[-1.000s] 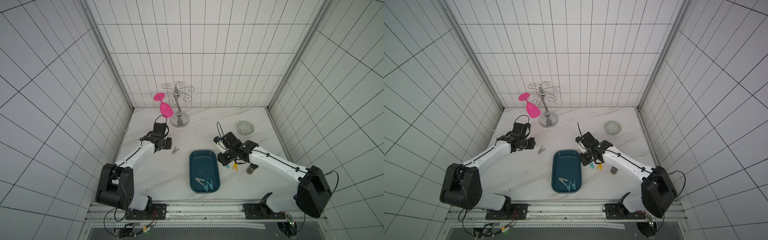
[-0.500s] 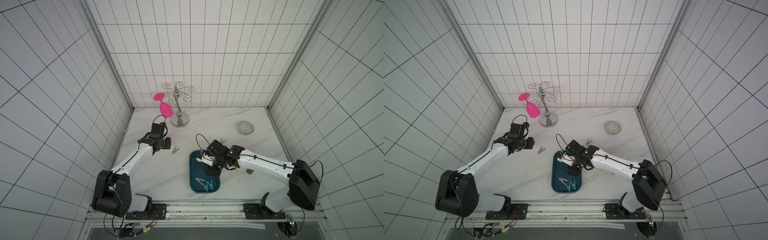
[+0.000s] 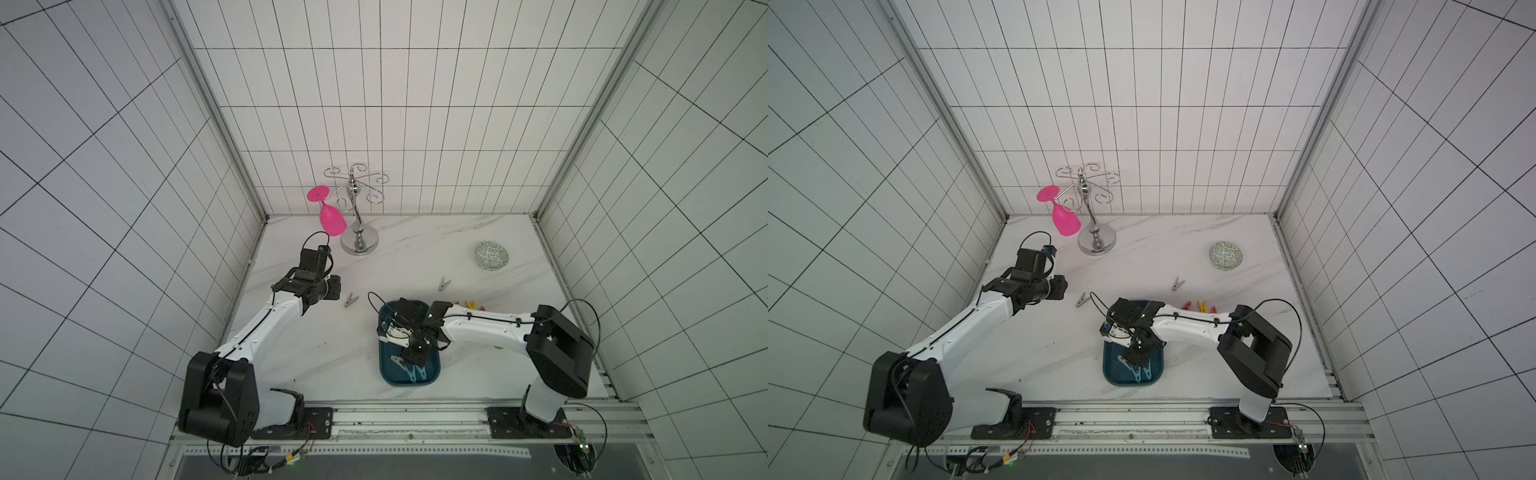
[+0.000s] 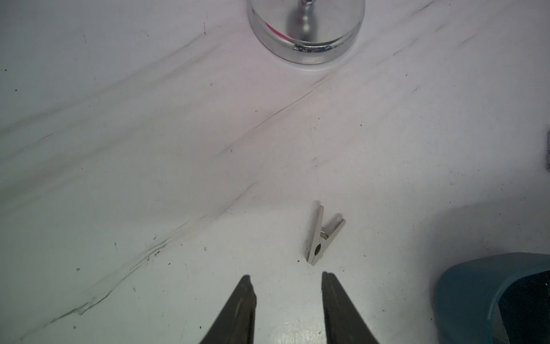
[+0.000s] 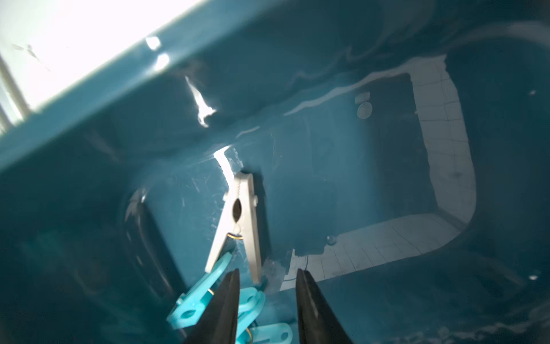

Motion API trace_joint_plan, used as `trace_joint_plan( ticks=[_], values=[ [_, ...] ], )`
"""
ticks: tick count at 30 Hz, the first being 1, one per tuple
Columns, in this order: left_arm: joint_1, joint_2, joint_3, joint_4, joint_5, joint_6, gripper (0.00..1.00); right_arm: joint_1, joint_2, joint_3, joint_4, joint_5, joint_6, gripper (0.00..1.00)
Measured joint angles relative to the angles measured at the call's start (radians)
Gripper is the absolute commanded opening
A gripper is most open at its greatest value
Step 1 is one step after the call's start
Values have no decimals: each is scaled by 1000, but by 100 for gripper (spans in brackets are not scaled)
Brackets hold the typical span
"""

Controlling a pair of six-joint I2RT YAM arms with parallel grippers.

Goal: Take the clothespins out of the storage box
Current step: Pick up the clothespin from the storage box.

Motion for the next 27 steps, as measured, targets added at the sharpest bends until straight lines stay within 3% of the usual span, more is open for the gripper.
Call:
trace_joint_plan(
  ticks=[9, 15, 27],
  values=[
    [5, -4, -1, 0, 0, 2, 39, 7, 45, 3, 17, 12, 15, 27],
    [9, -11, -13, 7, 0, 2, 39, 9, 51, 13, 24, 12, 20, 10],
    [12, -18, -34, 18, 0, 2, 39, 8, -3, 13, 23, 13, 32, 7]
  ],
)
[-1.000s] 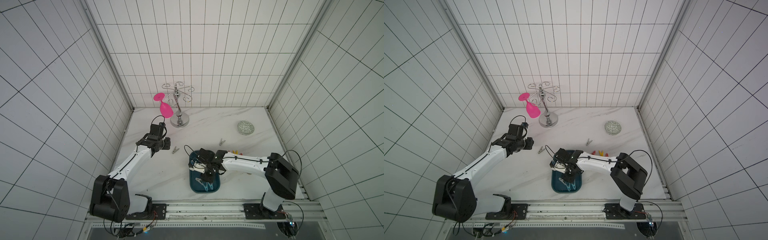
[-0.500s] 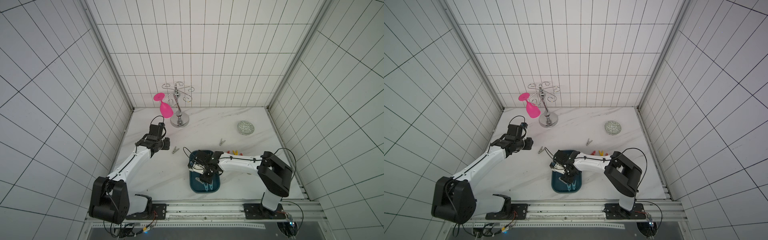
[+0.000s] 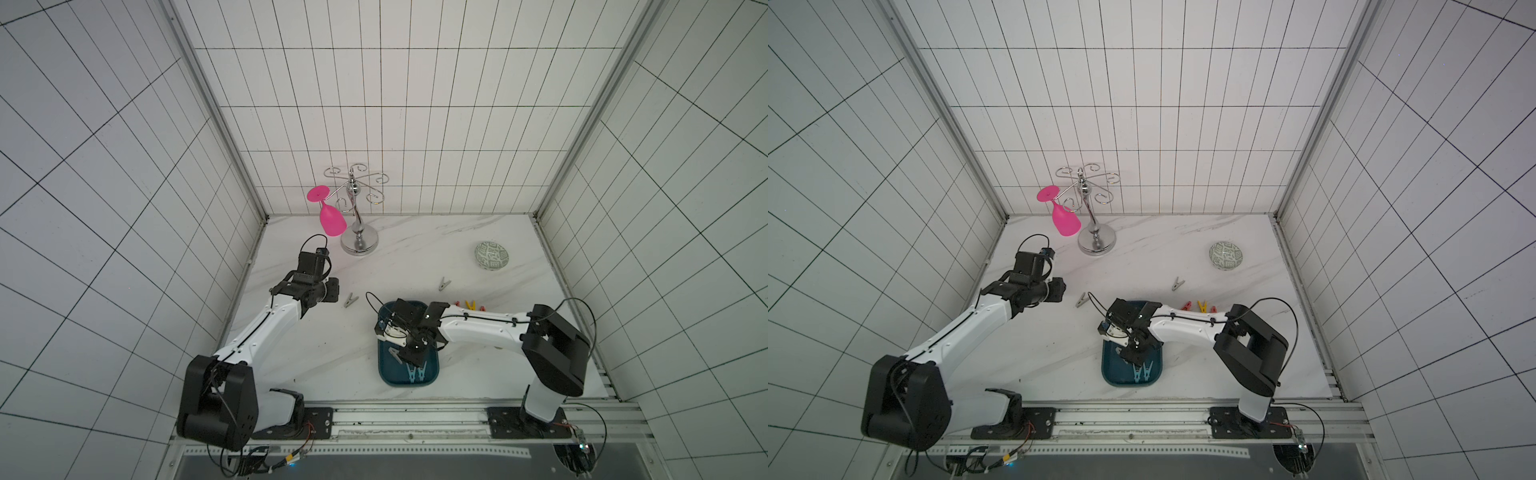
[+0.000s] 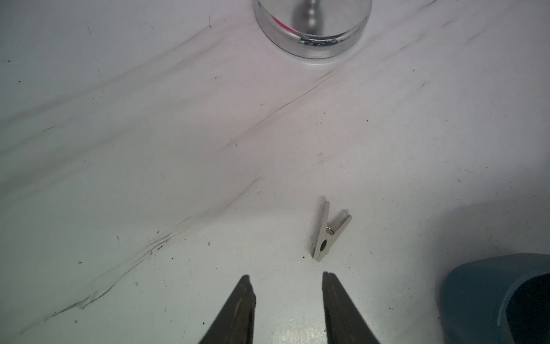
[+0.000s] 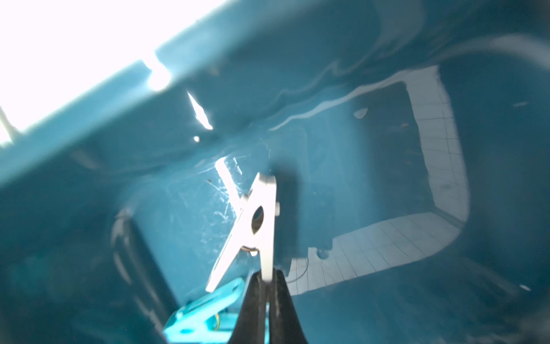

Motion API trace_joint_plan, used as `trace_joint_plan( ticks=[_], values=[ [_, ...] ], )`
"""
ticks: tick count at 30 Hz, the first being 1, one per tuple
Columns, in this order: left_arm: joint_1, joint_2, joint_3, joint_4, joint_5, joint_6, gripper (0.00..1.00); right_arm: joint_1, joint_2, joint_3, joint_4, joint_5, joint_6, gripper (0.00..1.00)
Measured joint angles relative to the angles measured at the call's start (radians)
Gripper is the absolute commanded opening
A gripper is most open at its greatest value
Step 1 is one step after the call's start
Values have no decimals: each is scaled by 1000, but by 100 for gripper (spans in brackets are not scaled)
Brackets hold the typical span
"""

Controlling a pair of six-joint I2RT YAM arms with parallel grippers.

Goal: Take the clothespins out of the storage box
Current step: Pick up the clothespin from the storage box, then place the clothespin at the center of the board.

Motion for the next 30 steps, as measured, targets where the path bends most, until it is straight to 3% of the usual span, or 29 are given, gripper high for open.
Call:
trace_joint_plan(
  ticks=[6, 13, 22, 30],
  values=[
    [0, 0, -2, 5, 0, 0, 40, -42, -114, 0, 0, -1, 45, 6],
    [1, -3, -18, 16, 3, 0, 40, -163, -246, -22, 2, 38, 171, 4],
    [1, -5, -27, 28, 4, 0, 40, -283, -399, -154, 0, 150, 375, 4],
    [1, -5, -32, 43, 9, 0, 40, -308, -493, -333, -2, 190, 520, 4]
  ],
)
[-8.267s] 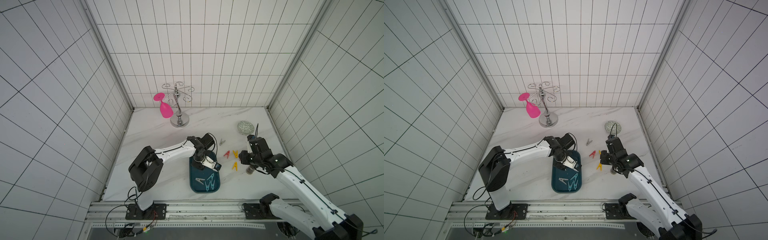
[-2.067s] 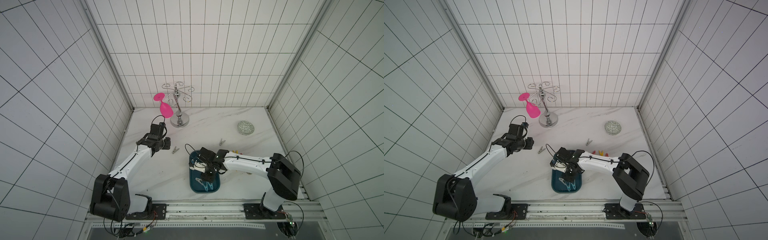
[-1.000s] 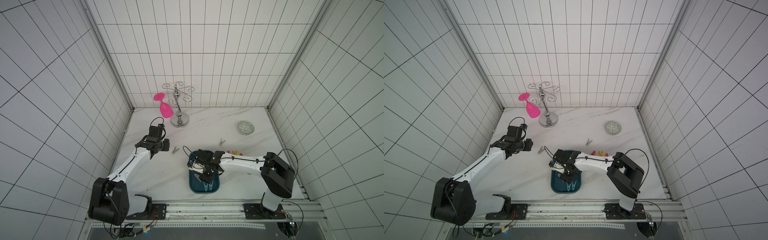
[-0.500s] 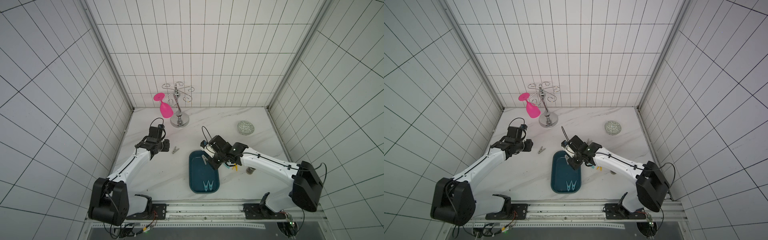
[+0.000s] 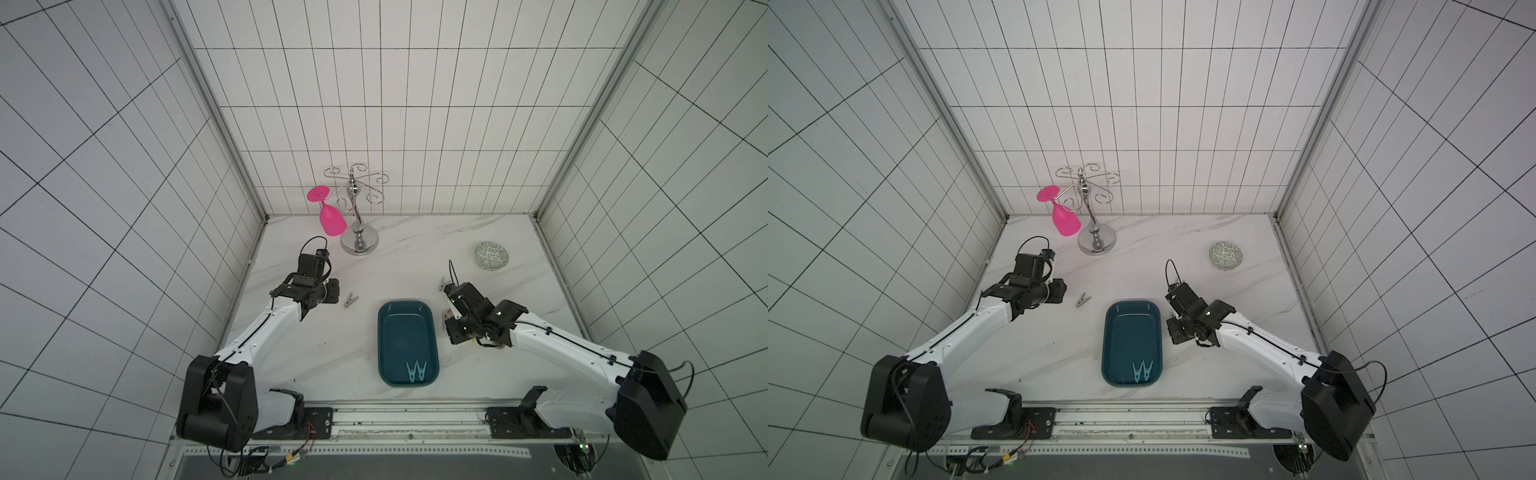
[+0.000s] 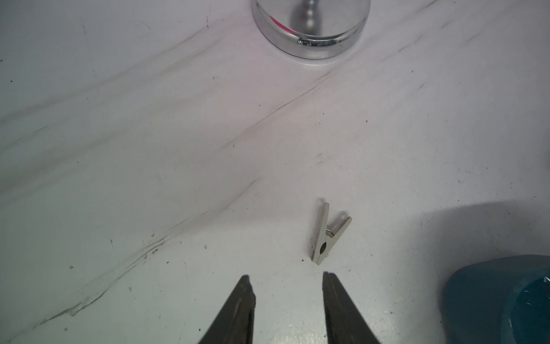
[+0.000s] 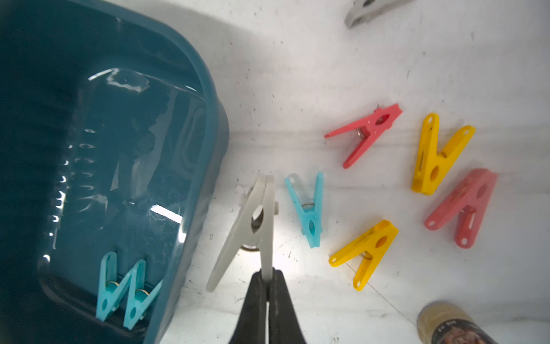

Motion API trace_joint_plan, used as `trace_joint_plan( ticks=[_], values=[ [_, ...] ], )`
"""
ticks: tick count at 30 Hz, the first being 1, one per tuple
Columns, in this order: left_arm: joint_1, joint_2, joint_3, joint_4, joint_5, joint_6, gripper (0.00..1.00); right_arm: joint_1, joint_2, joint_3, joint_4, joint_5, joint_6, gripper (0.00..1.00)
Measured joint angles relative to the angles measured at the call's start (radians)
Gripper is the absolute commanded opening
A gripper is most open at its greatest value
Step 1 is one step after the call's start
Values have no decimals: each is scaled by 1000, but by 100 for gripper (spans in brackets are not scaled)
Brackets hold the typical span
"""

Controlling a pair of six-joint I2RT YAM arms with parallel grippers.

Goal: Take the clothespins out of the storage box
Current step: Place the clothespin at the center of the board.

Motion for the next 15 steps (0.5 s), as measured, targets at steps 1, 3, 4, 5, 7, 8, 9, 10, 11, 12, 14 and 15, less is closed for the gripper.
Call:
trace_joint_plan(
  ticks=[1, 3, 4, 5, 7, 8, 9, 10, 11, 12, 14, 15],
  values=[
    [0, 0, 0, 0, 2, 0, 40, -2, -5, -19, 0, 0, 11, 4],
    [0, 0, -2, 3, 6, 0, 40, -4, -9, -56, 2, -4, 30, 4],
    [0, 0, -2, 5, 7, 0, 40, -4, -9, -71, 4, -8, 36, 5],
    [0, 0, -3, 7, 9, 0, 40, -4, -9, -86, 5, -13, 42, 5],
    [0, 0, -3, 8, 12, 0, 40, -4, -9, -107, 7, -22, 53, 5],
    [0, 0, -3, 8, 14, 0, 40, -4, -8, -115, 11, -27, 59, 5],
    [0, 0, -4, 8, 16, 0, 40, -4, -5, -120, 17, -34, 64, 5],
    [0, 0, -5, 10, 17, 0, 40, -4, -2, -125, 26, -40, 68, 5],
    [0, 0, -5, 11, 17, 0, 40, -4, 6, -129, 34, -46, 72, 5],
    [0, 0, -6, 12, 17, 0, 40, -4, 16, -132, 41, -51, 76, 6],
    [0, 0, -7, 14, 17, 0, 40, -4, 39, -134, 53, -61, 84, 6],
    [0, 0, -8, 16, 17, 0, 40, -3, 50, -135, 58, -66, 87, 6]
  ],
)
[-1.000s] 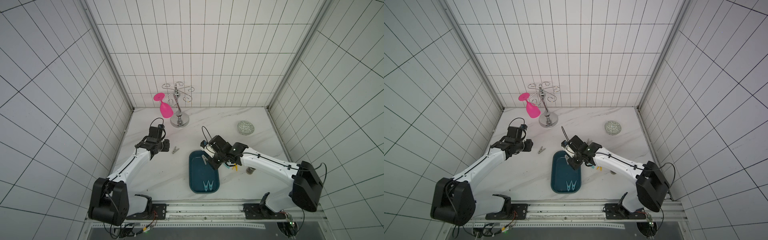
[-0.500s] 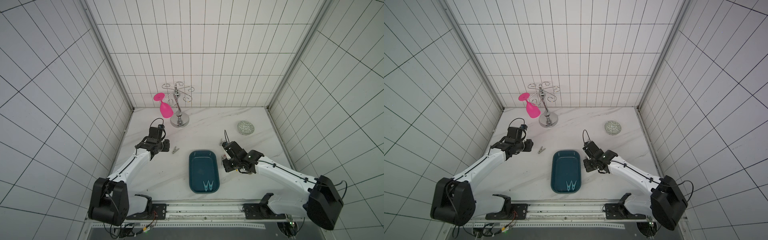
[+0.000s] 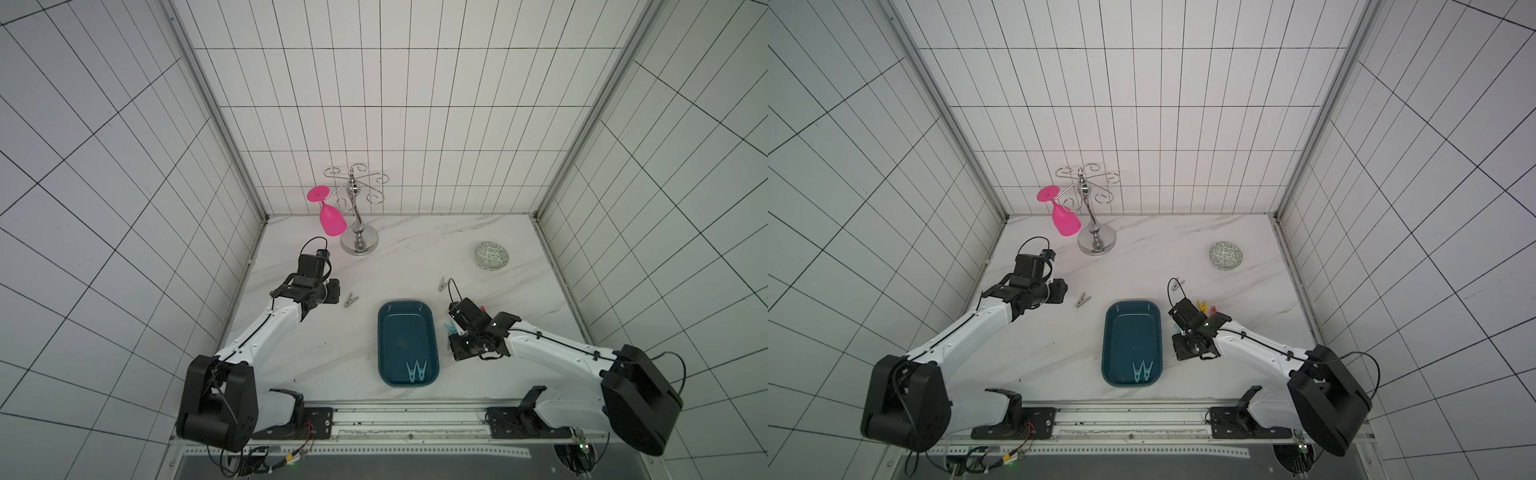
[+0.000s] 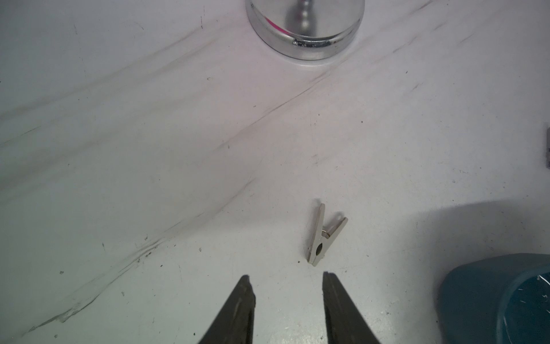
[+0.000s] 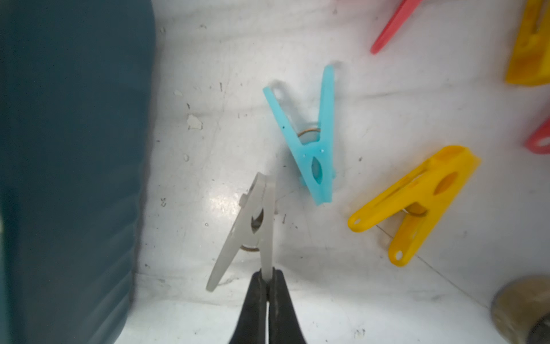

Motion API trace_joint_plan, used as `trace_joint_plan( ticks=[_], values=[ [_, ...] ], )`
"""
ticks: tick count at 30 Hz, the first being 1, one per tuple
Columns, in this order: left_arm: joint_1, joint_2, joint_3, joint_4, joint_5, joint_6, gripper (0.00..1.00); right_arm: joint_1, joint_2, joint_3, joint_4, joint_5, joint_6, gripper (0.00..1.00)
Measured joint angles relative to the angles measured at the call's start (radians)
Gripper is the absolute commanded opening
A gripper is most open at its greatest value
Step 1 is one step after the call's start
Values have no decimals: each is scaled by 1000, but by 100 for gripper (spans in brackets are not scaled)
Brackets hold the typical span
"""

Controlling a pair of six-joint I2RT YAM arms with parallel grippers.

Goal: Take the clothespins out of the storage box
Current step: Place the clothespin at the center of the board, then pick up the clothespin from the storage box.

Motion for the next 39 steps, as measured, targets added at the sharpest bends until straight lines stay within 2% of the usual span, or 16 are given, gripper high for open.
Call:
trace_joint_plan(
  ticks=[4, 9, 13, 19, 24, 30, 39],
  values=[
    [3, 0, -8, 5, 0, 0, 40, 2, 25, 0, 5, -5, 11, 10],
    [8, 0, -16, 7, 0, 0, 40, 2, 27, 0, -1, -2, 15, 23],
    [8, 0, -16, 8, 0, 0, 40, 6, -2, 10, -41, 8, 6, 28],
    [8, 0, -18, 14, 0, 0, 40, 18, -51, 120, -113, 18, -40, 29],
    [8, 0, -18, 18, 0, -3, 40, 89, -34, 243, -143, 8, -94, 28],
    [8, 0, -18, 27, 0, -3, 40, 172, 59, 352, -170, -33, -146, 28],
    [8, 0, -18, 28, 1, -3, 40, 254, 249, 412, -232, -111, -214, 29]
  ],
)
